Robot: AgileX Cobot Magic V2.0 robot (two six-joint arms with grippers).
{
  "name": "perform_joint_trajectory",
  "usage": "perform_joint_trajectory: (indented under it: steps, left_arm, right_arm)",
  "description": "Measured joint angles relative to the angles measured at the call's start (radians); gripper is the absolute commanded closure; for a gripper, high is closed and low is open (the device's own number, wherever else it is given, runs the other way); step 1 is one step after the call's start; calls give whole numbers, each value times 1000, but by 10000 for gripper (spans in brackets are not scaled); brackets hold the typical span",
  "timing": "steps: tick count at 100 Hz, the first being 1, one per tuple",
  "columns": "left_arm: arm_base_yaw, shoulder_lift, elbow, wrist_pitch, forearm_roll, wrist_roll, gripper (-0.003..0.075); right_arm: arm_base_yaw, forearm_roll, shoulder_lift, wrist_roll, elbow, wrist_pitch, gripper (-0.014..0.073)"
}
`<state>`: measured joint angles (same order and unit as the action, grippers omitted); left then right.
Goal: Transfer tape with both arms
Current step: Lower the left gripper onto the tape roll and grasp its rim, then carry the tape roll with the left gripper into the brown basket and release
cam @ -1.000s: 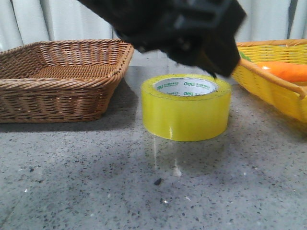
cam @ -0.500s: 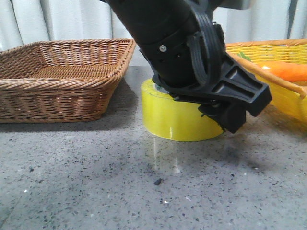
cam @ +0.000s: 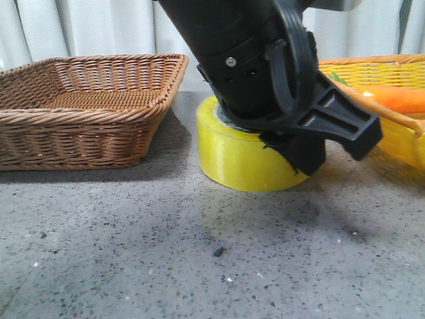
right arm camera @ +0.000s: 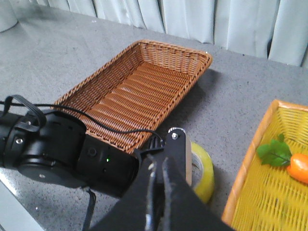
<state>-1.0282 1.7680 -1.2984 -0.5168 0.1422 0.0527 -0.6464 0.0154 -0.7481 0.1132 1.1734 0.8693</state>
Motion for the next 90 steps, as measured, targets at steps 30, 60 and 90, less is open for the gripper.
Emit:
perform_joint_trajectory:
  steps: [30,60,90]
  left_arm:
    - [4,-94,-106,-100,108,0,741]
    - [146,-287,-124,-180,119,0,741]
    - [395,-360,-22,-290,94,0,741]
  right_arm:
    - [0,0,0,0,-3,12,666]
    - [0,-2,0,0,-4,16,666]
    - [0,-2,0,0,-4,17,666]
